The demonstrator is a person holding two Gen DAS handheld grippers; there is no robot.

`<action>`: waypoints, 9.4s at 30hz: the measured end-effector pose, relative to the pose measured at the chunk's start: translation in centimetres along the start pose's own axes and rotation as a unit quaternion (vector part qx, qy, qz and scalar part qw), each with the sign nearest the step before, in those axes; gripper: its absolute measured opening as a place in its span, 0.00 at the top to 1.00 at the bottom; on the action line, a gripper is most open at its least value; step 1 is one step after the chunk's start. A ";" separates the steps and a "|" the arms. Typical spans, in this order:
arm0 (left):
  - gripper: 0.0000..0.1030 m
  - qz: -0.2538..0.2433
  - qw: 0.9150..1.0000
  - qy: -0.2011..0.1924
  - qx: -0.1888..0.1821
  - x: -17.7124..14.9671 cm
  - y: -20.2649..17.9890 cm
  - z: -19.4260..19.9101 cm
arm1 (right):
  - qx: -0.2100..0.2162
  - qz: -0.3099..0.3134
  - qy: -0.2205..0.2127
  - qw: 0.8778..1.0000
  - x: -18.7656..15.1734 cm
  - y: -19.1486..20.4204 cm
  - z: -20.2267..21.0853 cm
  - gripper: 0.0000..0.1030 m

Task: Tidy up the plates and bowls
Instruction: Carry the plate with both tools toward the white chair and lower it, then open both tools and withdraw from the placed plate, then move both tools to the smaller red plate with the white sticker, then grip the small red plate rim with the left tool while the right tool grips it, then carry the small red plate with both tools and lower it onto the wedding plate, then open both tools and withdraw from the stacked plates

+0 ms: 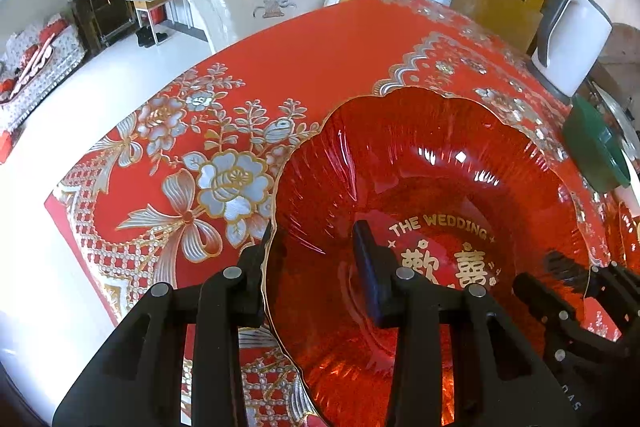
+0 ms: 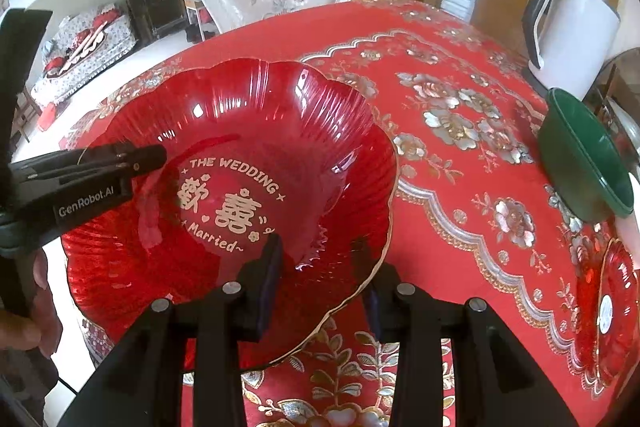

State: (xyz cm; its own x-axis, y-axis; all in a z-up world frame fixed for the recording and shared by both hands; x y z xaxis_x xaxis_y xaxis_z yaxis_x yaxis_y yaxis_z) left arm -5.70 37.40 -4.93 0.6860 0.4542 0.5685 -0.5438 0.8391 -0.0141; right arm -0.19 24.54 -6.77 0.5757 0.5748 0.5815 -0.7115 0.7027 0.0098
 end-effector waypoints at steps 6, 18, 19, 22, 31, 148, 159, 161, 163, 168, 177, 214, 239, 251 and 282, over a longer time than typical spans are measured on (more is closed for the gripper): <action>0.66 -0.002 1.000 -0.002 0.004 0.0 0.0 -0.2 | 0.002 0.000 0.005 1.000 -0.5 0.2 -0.2 0.63; 0.64 0.015 1.000 -0.006 0.020 0.0 0.8 -0.5 | 0.031 -0.017 0.007 0.999 -0.5 0.1 0.1 0.53; 0.63 0.016 1.000 -0.007 0.025 0.1 1.0 -0.4 | 0.036 -0.023 0.005 0.999 -0.5 -0.1 0.2 0.49; 0.49 0.021 0.999 -0.018 0.038 0.4 1.8 0.1 | 0.042 -0.034 -0.002 0.999 -0.5 -0.6 0.7 0.43; 0.45 0.027 0.997 -0.066 0.038 2.0 2.1 4.2 | 0.059 -0.071 -0.019 0.996 -1.2 -2.5 2.9 0.43; 0.32 -0.243 0.964 0.006 -0.106 -4.3 -41.5 1.8 | -0.097 -0.284 -0.036 0.953 -13.9 -35.0 11.4 0.33; 0.32 -0.254 0.961 -0.004 -0.112 -5.0 -42.5 2.1 | -0.132 -0.255 -0.032 0.957 -13.5 -34.8 10.8 0.34; 0.34 -0.261 0.959 -0.013 -0.110 -5.2 -42.7 2.3 | -0.138 -0.246 -0.034 0.959 -13.4 -34.8 10.7 0.40; 0.56 -0.271 0.955 -0.022 -0.115 -5.5 -43.2 2.8 | -0.133 -0.234 -0.038 0.962 -13.0 -34.4 10.6 0.50; 0.66 -0.277 0.955 -0.031 -0.105 -5.6 -43.4 2.9 | -0.137 -0.227 -0.038 0.963 -12.5 -33.8 10.4 0.55; 0.70 -0.270 0.956 -0.028 -0.111 -5.3 -42.2 3.8 | -0.143 -0.225 -0.050 0.963 -12.2 -32.4 11.3 0.56; 0.70 -0.107 0.990 -0.085 -0.047 2.6 -17.7 9.9 | -0.070 -0.061 -0.092 0.991 0.9 -13.3 11.1 0.53; 0.70 -0.035 0.999 -0.021 0.031 0.2 -2.7 4.3 | -0.010 0.052 -0.020 0.998 4.4 0.1 1.4 0.47; 0.70 -0.052 0.998 -0.005 0.047 -0.9 -2.3 2.4 | -0.007 0.061 0.013 0.998 2.9 1.1 -0.8 0.43; 0.68 -0.039 0.997 -0.047 0.045 0.7 -3.3 4.1 | 0.034 0.030 -0.025 0.999 2.6 0.5 1.7 0.38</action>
State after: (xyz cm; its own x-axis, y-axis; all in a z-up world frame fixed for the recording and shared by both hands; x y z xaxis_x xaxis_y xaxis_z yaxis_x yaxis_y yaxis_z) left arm -5.37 33.73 -1.08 0.6817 0.3554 0.6395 -0.5352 0.8382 0.1047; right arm 0.31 25.65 -3.83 0.5113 0.5918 0.6232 -0.7705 0.6368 0.0274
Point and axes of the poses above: each gripper's, at about its wrist camera, not at the fingertips, and z roughly against the way its jaws point, y to its left, x to its top, the point moved 9 cm from there along -z, roughly the way its jaws point, and after that the axes turned 4 degrees about x, right-handed, at the moved point
